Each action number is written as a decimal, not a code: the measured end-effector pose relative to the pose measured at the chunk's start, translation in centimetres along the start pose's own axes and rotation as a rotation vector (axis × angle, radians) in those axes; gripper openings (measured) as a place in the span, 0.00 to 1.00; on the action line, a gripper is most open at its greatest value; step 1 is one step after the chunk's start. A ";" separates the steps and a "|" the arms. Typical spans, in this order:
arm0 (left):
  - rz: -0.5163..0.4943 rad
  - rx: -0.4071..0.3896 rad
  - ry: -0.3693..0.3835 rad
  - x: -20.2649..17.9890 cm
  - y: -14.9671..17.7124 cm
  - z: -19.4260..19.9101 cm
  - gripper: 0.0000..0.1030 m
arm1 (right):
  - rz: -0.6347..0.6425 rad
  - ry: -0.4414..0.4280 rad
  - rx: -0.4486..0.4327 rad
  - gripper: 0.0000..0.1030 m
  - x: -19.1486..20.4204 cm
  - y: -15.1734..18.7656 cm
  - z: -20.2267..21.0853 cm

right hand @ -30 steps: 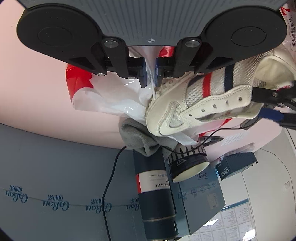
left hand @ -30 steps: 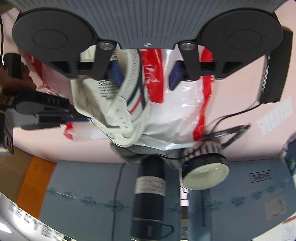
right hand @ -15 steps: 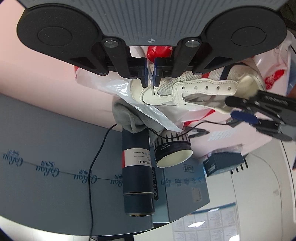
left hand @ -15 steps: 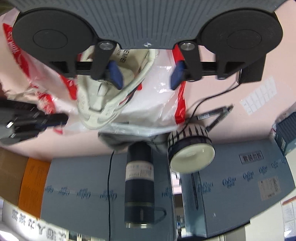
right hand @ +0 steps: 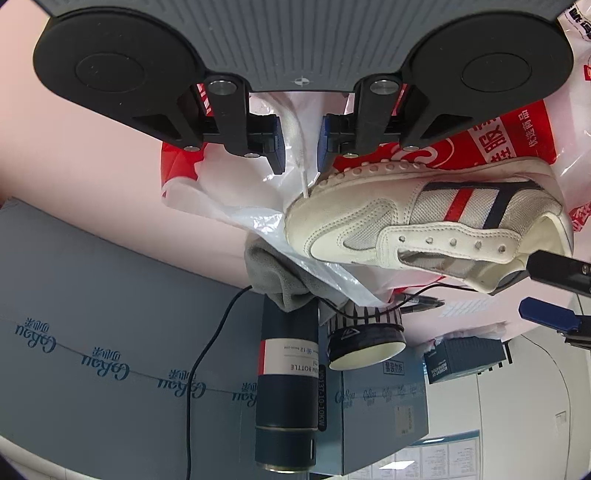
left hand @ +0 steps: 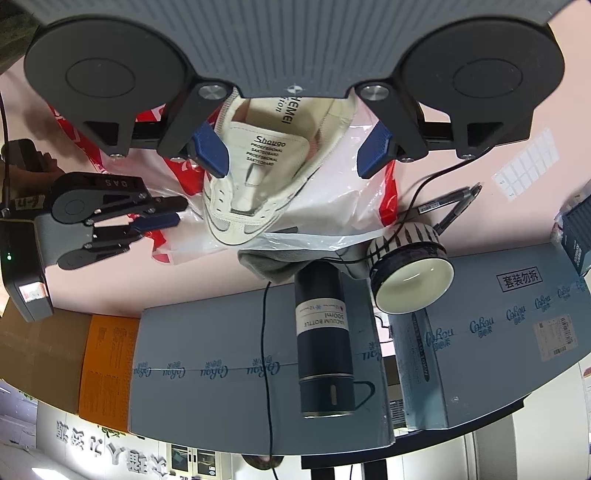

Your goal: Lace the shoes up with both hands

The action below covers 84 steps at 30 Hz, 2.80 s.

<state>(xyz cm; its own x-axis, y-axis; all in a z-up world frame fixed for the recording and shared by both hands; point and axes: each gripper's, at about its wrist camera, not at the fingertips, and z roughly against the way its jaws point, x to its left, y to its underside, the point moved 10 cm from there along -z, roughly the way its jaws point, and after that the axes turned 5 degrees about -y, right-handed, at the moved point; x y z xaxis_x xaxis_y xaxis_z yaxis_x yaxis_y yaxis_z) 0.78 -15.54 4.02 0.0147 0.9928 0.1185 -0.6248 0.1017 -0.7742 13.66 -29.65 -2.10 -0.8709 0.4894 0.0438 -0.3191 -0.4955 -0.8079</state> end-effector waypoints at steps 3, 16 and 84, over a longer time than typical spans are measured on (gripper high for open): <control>-0.008 0.002 0.006 -0.3 0.1 0.0 0.72 | 0.010 0.006 0.015 0.17 0.0 0.0 -0.7; -0.064 0.012 0.207 -4.2 -0.9 -0.9 0.71 | -0.090 -0.061 -0.036 0.02 -0.2 -1.7 1.5; -0.888 -0.269 -0.034 -9.6 2.2 -4.5 0.17 | 0.618 -0.150 0.541 0.02 7.3 -5.4 -1.4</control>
<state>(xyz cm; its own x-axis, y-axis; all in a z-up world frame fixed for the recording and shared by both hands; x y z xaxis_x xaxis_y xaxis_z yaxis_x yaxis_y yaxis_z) 2.82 -24.58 -1.62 0.3753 0.5417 0.7521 -0.1932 0.8393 -0.5081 9.59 -22.41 1.72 -0.9763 -0.0659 -0.2061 0.1310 -0.9382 -0.3203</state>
